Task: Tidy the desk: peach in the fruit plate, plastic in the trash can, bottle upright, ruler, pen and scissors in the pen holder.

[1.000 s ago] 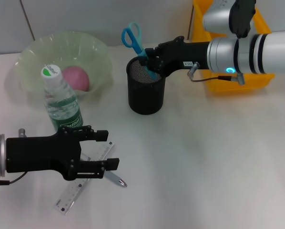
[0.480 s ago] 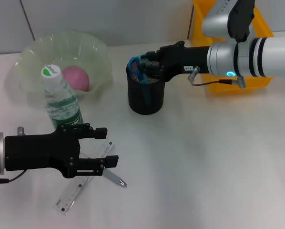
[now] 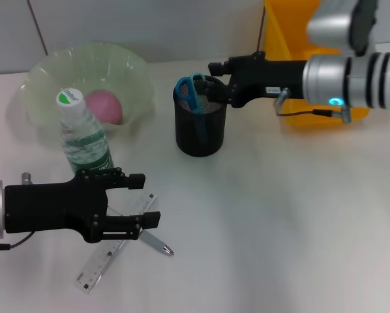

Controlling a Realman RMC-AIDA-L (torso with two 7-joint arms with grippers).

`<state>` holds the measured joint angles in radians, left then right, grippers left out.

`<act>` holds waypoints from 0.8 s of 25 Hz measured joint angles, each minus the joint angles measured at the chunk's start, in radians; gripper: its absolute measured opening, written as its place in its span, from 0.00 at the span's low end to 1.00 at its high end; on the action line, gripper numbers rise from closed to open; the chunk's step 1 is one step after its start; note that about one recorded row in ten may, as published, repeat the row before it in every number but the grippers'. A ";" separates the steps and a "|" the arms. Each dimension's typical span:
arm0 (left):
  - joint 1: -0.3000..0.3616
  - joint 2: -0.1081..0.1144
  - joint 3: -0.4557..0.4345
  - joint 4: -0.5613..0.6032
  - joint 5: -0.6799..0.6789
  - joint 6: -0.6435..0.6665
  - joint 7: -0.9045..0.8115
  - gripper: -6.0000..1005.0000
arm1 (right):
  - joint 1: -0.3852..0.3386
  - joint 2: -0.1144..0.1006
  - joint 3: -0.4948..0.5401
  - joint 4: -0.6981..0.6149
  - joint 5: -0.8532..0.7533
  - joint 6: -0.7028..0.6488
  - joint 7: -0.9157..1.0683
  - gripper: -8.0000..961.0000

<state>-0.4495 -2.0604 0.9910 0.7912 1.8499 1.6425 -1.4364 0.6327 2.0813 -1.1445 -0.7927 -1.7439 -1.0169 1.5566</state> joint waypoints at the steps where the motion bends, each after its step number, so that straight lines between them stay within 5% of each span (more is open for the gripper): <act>1: 0.000 0.000 0.000 0.001 0.000 0.001 -0.001 0.79 | -0.020 0.000 0.000 -0.023 0.018 -0.018 0.009 0.49; 9: 0.000 0.000 -0.002 0.030 0.003 0.022 -0.035 0.79 | -0.213 -0.005 0.032 -0.216 0.147 -0.248 0.046 0.50; 20: -0.001 -0.006 0.019 0.157 0.046 0.018 -0.254 0.79 | -0.295 -0.044 0.225 -0.180 0.095 -0.558 0.090 0.50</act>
<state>-0.4507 -2.0667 1.0095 0.9479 1.8957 1.6602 -1.6905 0.3381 2.0377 -0.9199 -0.9732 -1.6490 -1.5747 1.6465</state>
